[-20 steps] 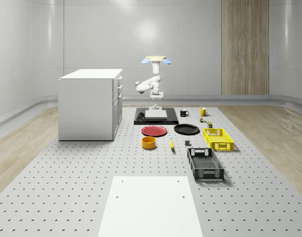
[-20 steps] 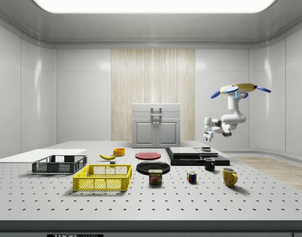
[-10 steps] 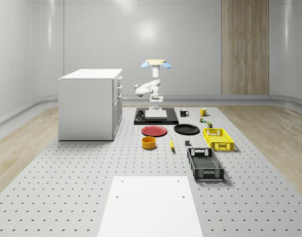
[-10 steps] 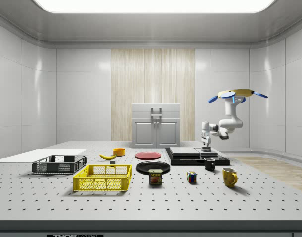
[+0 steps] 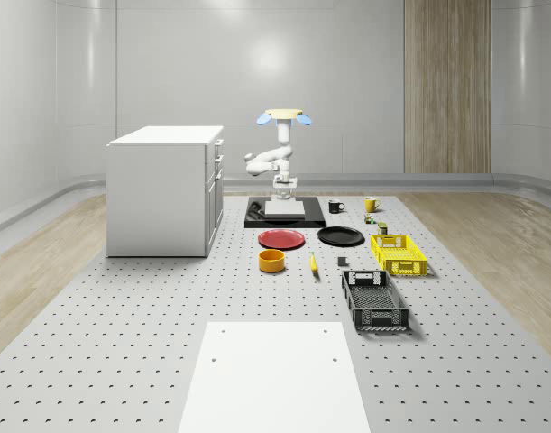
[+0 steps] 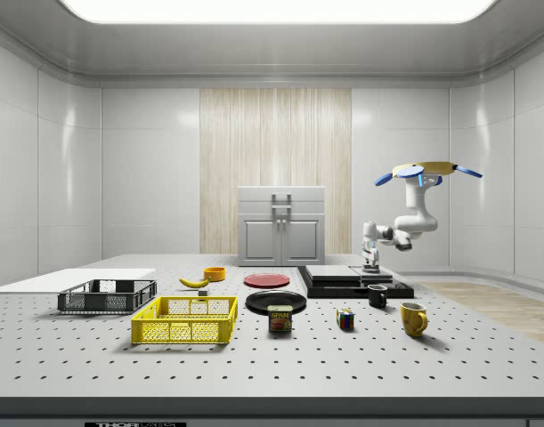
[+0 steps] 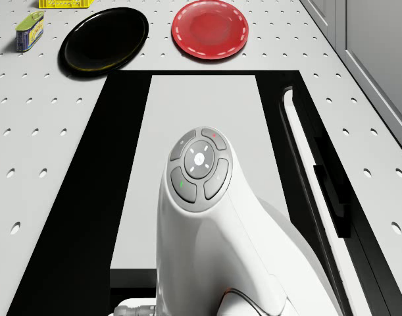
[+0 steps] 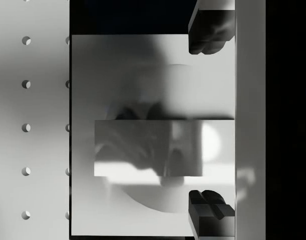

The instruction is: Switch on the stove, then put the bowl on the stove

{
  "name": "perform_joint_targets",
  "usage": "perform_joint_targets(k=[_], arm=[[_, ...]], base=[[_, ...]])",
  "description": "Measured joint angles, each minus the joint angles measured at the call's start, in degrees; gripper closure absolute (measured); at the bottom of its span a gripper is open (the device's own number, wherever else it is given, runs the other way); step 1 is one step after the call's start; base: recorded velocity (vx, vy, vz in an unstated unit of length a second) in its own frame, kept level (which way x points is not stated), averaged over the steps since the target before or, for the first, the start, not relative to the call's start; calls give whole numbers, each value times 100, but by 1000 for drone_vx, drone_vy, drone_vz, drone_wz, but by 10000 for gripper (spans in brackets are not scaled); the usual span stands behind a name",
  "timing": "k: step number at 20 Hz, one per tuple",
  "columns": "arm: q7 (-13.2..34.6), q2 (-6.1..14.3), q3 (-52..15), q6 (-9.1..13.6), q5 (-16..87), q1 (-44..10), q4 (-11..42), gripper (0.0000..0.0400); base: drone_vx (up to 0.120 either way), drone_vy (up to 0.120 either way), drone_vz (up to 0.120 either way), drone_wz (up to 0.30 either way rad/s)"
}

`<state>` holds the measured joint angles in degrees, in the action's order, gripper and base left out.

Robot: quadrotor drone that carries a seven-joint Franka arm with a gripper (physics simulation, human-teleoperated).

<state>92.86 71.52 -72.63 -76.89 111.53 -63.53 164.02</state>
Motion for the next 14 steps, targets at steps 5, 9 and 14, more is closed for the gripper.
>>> perform_joint_targets(k=[5, 9, 14], arm=[[45, 52, -58, -103, -30, -227, -188, 0], [67, 129, -43, -208, -26, -311, -261, 0], [80, 240, 50, -363, 34, -363, -320, 0]], base=[[0, 0, 0, 0], [0, 0, 0, 0], [0, 0, 0, 0]])
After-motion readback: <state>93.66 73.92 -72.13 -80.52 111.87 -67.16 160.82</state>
